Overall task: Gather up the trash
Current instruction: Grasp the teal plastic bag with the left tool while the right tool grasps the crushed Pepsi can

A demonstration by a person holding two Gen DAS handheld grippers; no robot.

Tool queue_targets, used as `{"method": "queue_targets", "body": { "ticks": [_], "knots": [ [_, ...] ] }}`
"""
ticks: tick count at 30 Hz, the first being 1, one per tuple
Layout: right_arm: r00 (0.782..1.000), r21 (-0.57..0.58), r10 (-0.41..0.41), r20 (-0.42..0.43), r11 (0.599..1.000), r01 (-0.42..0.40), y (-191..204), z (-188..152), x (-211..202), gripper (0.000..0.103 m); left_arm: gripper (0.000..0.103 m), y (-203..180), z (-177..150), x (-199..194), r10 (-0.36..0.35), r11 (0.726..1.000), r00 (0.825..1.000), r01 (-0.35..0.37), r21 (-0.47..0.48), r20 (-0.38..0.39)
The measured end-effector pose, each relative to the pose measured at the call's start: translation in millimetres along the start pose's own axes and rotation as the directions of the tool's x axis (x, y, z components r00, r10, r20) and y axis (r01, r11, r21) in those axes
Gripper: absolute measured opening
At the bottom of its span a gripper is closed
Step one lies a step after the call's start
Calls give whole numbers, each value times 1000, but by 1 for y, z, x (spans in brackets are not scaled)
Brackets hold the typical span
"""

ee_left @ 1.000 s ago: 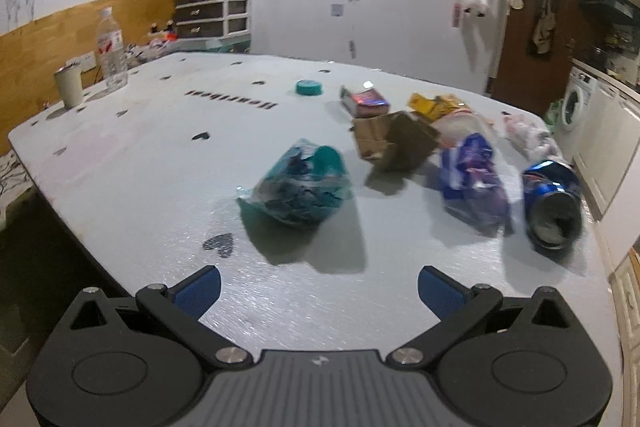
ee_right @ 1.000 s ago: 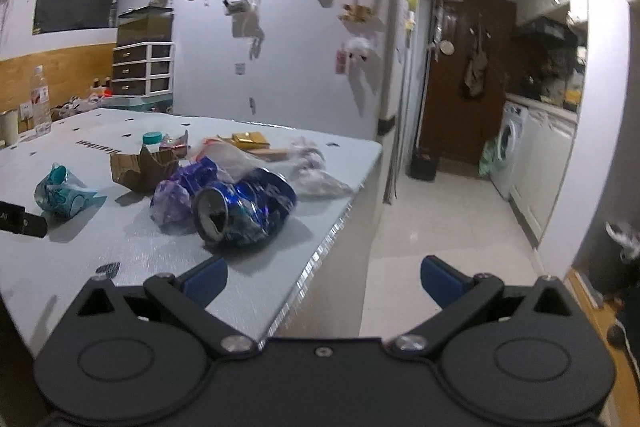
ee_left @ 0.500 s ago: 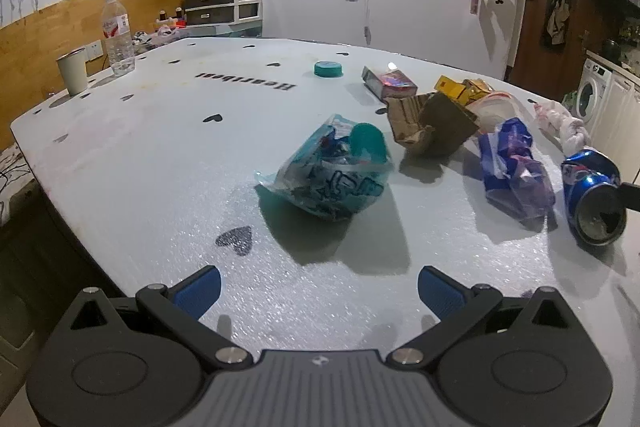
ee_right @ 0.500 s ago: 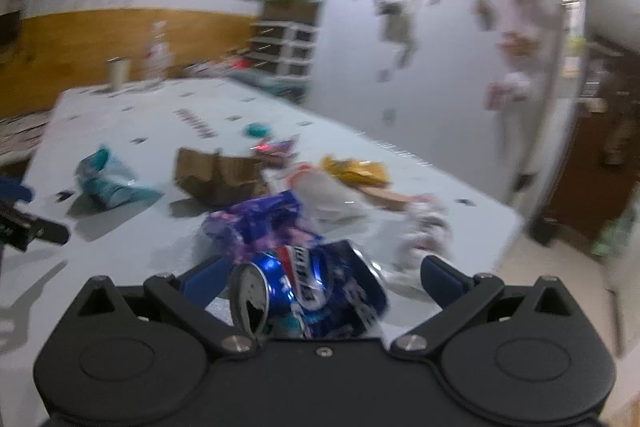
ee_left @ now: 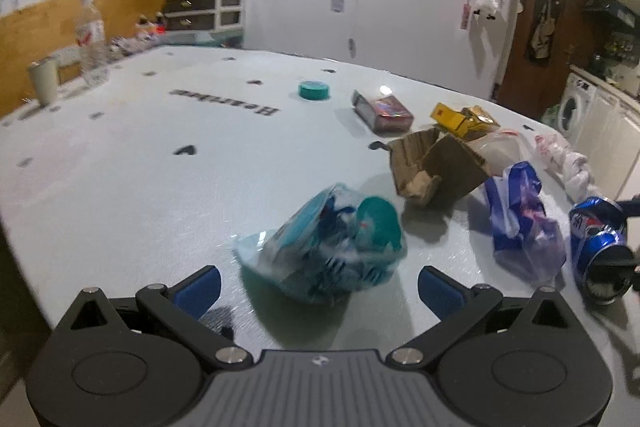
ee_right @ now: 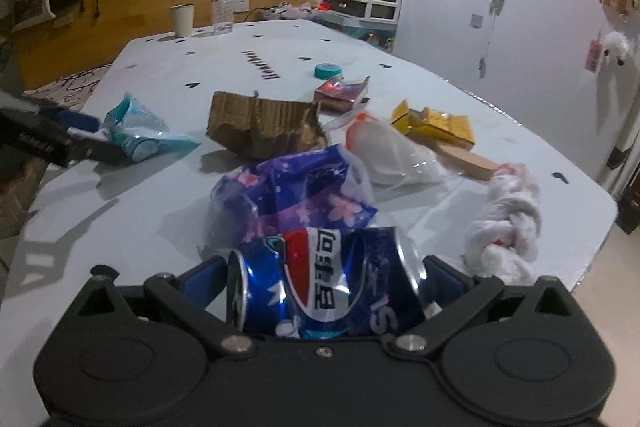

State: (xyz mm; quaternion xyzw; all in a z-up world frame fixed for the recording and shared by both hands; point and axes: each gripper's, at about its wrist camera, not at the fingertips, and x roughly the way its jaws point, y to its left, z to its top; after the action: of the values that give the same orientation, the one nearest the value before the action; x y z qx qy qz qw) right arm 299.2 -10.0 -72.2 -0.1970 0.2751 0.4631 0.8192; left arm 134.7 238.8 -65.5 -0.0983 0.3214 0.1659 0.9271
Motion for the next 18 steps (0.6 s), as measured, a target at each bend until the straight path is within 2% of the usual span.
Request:
{"method": "queue_targets", "body": {
  "ticks": [7,11,15,18],
  "knots": [
    [999,42,-11,-37,999,12,4,2,1,99,103,-4,12,15,36,998,999,-37,52,14],
    [998,84,-40,-48,996,44,10,1,-2,98,103,2,12,20,32,998,999,-31,-52,18],
    [995,122,-95,-28,988,98,23,-6,-7,98,103,8,9,19,-13,983,999,20,-181,41],
    [993,157,-117,-31,980,120,29,-9,-12,97,97,6,9,19,-9,980,999,19,-199,50]
  ]
}}
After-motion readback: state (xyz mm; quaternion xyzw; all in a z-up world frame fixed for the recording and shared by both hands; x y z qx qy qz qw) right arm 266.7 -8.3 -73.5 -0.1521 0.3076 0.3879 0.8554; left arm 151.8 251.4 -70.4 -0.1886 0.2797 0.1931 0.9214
